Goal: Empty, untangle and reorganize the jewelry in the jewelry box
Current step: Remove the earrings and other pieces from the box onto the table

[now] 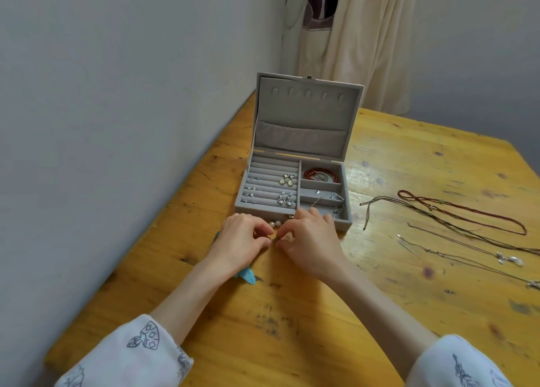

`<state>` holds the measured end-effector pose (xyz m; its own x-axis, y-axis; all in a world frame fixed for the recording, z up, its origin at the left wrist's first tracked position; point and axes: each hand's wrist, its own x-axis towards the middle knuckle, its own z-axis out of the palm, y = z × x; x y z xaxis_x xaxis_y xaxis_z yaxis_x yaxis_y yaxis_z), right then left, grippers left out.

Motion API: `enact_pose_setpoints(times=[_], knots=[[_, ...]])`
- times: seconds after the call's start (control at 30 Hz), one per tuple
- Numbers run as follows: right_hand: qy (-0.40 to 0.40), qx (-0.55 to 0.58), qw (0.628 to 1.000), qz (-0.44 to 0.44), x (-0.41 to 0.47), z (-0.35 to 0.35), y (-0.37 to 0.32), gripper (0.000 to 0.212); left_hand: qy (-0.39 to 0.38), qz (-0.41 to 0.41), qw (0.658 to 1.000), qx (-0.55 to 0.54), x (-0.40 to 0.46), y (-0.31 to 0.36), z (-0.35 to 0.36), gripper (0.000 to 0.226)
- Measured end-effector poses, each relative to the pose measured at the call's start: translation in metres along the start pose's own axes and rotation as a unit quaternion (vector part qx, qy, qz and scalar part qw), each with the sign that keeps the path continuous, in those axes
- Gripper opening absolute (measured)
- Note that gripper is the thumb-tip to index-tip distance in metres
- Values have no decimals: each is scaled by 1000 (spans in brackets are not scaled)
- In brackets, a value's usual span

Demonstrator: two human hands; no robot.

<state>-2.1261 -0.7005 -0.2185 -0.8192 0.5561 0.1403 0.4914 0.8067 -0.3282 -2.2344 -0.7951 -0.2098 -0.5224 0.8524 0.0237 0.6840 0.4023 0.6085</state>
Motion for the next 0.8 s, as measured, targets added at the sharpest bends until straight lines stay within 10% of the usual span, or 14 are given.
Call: enact_pose_setpoints(times=[0.8], knots=[[41,125,986,102,82,-28,40,24,55,33,997,47,93,18,-13,26]])
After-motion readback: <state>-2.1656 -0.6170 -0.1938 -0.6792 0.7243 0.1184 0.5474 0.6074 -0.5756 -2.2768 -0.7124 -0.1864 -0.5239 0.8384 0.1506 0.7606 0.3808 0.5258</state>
